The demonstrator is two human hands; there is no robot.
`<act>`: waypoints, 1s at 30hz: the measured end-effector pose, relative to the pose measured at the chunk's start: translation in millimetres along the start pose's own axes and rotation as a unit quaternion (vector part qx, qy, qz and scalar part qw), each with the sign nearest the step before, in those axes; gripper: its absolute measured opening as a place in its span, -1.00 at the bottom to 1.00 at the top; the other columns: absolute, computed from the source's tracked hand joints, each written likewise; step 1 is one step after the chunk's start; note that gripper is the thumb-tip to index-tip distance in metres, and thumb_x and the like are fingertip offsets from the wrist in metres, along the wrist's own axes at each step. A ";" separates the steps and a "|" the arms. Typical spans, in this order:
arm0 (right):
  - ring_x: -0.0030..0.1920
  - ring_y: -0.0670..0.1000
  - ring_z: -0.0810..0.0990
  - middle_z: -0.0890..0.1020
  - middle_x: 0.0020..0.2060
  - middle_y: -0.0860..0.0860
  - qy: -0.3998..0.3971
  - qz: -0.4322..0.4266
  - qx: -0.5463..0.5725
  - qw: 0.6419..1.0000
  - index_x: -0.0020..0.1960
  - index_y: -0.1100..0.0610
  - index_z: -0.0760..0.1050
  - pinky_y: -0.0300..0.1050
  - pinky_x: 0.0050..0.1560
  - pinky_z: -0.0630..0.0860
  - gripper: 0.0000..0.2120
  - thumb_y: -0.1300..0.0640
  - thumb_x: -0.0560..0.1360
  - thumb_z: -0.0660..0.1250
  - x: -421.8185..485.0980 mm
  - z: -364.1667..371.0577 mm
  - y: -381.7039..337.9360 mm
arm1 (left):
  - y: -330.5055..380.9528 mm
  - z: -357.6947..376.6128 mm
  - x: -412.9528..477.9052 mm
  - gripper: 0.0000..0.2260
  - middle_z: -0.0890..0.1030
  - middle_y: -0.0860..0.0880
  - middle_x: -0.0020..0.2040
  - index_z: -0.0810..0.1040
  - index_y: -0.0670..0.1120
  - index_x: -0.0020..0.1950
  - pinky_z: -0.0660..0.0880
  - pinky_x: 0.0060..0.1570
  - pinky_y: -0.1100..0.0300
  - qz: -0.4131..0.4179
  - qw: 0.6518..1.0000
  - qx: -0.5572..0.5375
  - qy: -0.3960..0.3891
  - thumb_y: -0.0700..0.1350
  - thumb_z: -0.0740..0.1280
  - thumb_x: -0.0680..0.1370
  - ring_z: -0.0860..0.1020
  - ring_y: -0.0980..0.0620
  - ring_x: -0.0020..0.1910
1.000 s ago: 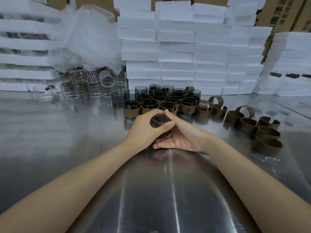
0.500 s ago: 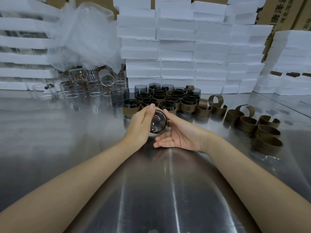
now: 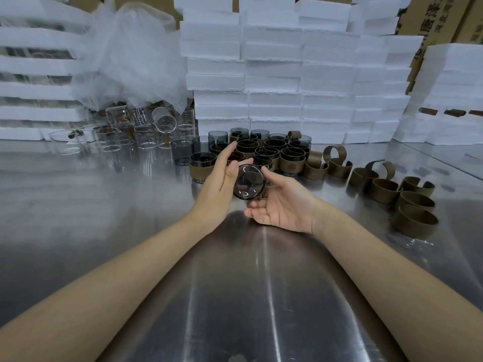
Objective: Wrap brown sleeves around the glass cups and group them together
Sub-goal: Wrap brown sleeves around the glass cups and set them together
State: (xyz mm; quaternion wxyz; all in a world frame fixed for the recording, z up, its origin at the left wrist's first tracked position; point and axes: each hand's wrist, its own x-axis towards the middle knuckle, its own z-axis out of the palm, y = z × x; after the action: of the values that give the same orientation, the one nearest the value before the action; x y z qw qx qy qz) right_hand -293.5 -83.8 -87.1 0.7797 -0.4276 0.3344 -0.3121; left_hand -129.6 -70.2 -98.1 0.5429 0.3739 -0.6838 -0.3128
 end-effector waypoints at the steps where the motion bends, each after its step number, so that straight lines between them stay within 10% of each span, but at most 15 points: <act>1: -0.27 0.14 0.67 0.54 -0.30 0.17 0.000 0.002 0.009 1.000 0.10 0.28 0.48 -0.15 -0.30 0.63 -0.46 -0.22 0.58 0.11 0.0 -0.7 -0.2 | -0.3 0.1 0.5 -0.62 0.55 0.08 0.31 0.20 0.06 0.53 0.37 0.39 0.08 -0.005 1.000 -0.006 -0.002 0.00 0.01 0.70 0.49 0.16 0.31; 10: -0.37 0.05 0.58 0.34 -0.25 0.09 -0.024 0.011 0.072 0.997 0.10 0.24 0.42 -0.19 -0.38 0.56 -0.54 -0.18 0.53 0.16 -2.1 -5.4 -3.2 | -8.7 0.3 3.4 -0.64 0.51 0.24 0.26 0.35 0.10 0.44 0.39 0.28 0.30 -0.016 0.996 -0.012 -0.082 -0.13 0.21 0.66 0.47 0.27 0.29; 14: -0.37 0.06 0.57 0.36 -0.32 0.09 -0.025 0.024 0.027 0.999 0.04 0.24 0.44 -0.22 -0.35 0.55 -0.50 -0.21 0.58 0.09 -2.6 -3.0 -3.4 | -5.7 0.2 5.1 -0.77 0.64 0.15 0.03 0.52 0.04 0.20 0.57 -0.09 0.28 -0.029 0.995 -0.088 -0.038 -0.18 0.14 0.68 0.61 0.22 0.04; 23: -0.24 0.15 0.69 0.51 -0.35 0.13 0.008 -0.005 -0.092 0.996 0.16 0.14 0.46 -0.12 -0.19 0.65 -0.53 -0.26 0.56 0.17 -0.5 6.2 1.6 | -7.3 -3.4 7.1 -0.87 0.60 0.20 -0.21 0.50 0.01 -0.03 0.49 -0.10 0.35 -0.039 0.998 -0.053 -0.017 0.04 0.24 0.60 0.56 0.26 -0.17; 30: -0.21 0.19 0.70 0.50 -0.31 0.16 0.011 -0.014 -0.088 0.996 0.25 0.15 0.40 -0.06 -0.13 0.66 -0.50 -0.25 0.56 0.18 2.3 4.3 2.7 | -5.9 -4.1 3.9 -0.75 0.64 0.13 -0.04 0.58 0.01 0.11 0.48 0.10 0.27 -0.020 0.999 0.006 -0.033 0.01 0.13 0.67 0.58 0.24 -0.01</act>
State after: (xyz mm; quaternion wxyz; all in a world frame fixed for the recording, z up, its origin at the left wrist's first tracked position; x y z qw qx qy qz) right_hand -288.2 -82.4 -88.3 0.7306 -0.4957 0.3635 -0.2972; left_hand -125.1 -76.7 -100.1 0.5113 0.3801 -0.6958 -0.3316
